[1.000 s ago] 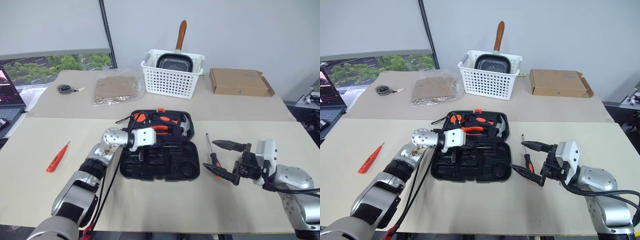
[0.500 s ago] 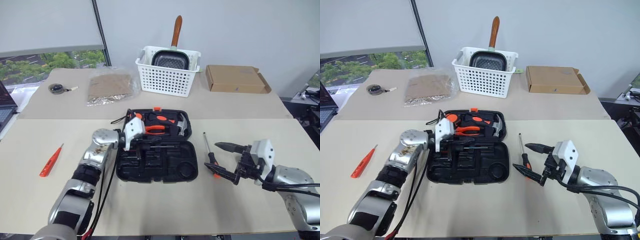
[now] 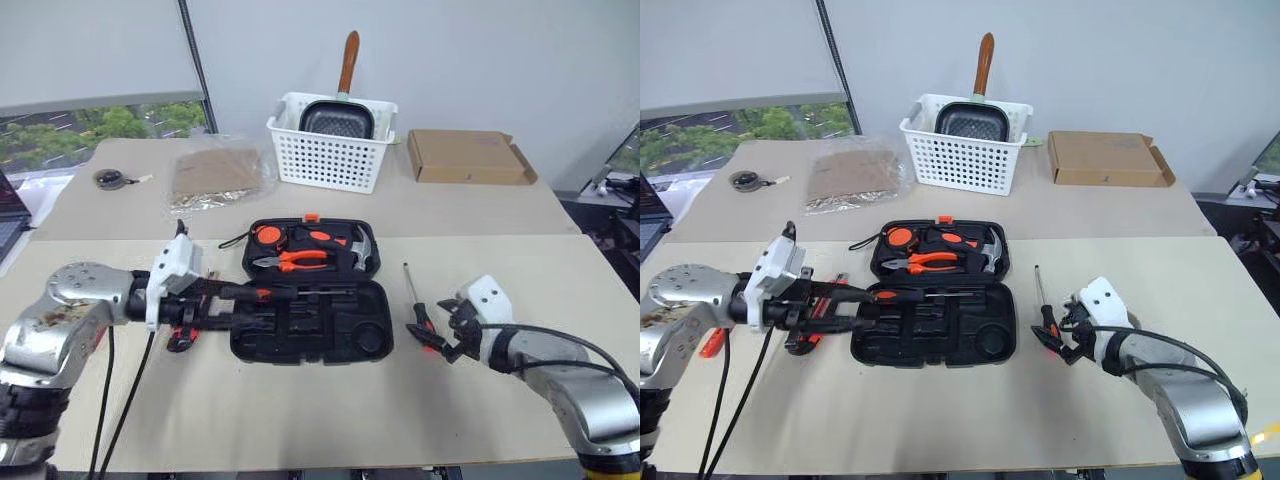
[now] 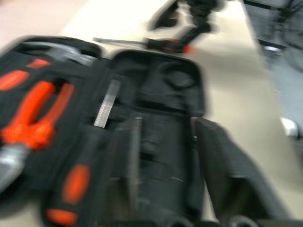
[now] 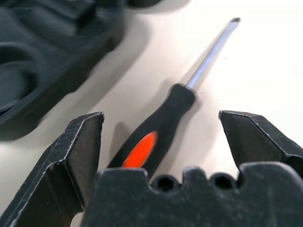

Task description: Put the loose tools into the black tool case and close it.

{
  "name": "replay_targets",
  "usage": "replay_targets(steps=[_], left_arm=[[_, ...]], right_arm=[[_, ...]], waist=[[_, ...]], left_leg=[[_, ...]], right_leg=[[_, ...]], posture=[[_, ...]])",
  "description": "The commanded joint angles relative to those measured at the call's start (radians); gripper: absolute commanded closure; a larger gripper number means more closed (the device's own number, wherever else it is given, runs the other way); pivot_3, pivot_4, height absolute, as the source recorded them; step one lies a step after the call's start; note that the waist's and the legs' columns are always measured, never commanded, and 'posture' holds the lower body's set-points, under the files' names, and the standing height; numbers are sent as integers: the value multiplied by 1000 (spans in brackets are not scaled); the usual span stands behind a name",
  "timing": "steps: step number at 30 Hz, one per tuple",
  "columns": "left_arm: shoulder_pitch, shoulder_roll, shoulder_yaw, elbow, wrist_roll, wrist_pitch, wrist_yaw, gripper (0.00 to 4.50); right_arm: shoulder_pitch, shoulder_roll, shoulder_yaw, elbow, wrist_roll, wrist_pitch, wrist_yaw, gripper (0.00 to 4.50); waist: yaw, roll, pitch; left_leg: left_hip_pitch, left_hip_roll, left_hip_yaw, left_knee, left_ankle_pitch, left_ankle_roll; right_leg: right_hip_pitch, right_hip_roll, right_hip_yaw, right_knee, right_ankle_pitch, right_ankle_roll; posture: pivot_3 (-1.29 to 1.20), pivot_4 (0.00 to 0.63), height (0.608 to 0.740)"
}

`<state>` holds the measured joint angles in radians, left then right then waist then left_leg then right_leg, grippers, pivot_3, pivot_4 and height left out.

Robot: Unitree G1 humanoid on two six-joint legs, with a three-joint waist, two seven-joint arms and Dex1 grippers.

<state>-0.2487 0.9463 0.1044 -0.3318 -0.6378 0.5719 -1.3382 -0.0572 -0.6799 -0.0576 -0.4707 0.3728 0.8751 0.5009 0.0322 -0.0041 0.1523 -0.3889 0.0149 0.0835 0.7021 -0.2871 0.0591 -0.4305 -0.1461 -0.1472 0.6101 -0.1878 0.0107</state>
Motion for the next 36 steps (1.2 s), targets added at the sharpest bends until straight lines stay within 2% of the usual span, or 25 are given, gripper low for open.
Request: replay_targets(steps=[1,3,4,12,13,20,26,31,33,36], left_arm=[[46,43,46,-108,-51,36,5,867],[61,43,60,-140,-79,56,25,158],[69,41,66,-151,-85,58,33,0],[105,30,96,-182,-93,53,97,0],[109,26,105,-182,-91,51,112,0],[164,3,197,-181,-102,63,211,0],[263,-9,332,-201,-144,100,272,0],[369,10,410,-194,-119,80,245,0],[397,9,436,-219,-137,91,250,0],[419,5,454,-244,-153,97,260,0]], right_arm=[[-64,19,24,3,-23,120,-71,0],[-94,34,24,12,-11,195,-91,524],[-106,39,25,15,-5,230,-97,817],[-172,43,30,48,-31,232,-116,3533],[-189,44,27,58,-36,221,-120,3715],[-334,6,46,130,-56,116,-59,3724],[-483,-1,163,207,-40,-146,208,3725],[-570,25,369,295,-106,-374,465,3725],[-609,49,439,370,-158,-460,527,3725],[-639,77,474,444,-199,-536,570,3725]], waist=[[-1,0,0],[-1,0,0],[-1,0,0],[-4,-1,0],[-5,-1,0],[-16,-1,0],[-29,-1,1],[-30,-2,1],[-29,-2,1],[-18,-3,2]], left_leg=[[-1,0,0,0,0,0],[-1,0,1,-1,3,2],[-1,0,1,-3,5,4],[0,0,1,-6,6,3],[0,0,1,-6,6,2],[-1,0,1,-6,8,1],[-1,2,2,-9,12,-7],[-1,3,2,-9,11,-6],[-1,2,2,-8,9,-3],[-1,2,1,-7,9,-3]], right_leg=[[-1,0,0,0,0,0],[-2,0,1,0,0,0],[-2,1,1,0,0,0],[-1,2,0,-1,-1,-1],[-1,2,0,0,-1,-1],[-4,3,1,1,0,-1],[-6,9,3,0,-1,-2],[-6,9,4,0,-1,-2],[-6,9,4,0,-1,-2],[-6,9,5,1,-1,-3]], posture=[[0,150,700],[0,150,700],[0,150,700],[0,150,700],[0,150,700],[0,150,700],[0,150,700],[0,150,700],[0,150,700],[0,150,700]])
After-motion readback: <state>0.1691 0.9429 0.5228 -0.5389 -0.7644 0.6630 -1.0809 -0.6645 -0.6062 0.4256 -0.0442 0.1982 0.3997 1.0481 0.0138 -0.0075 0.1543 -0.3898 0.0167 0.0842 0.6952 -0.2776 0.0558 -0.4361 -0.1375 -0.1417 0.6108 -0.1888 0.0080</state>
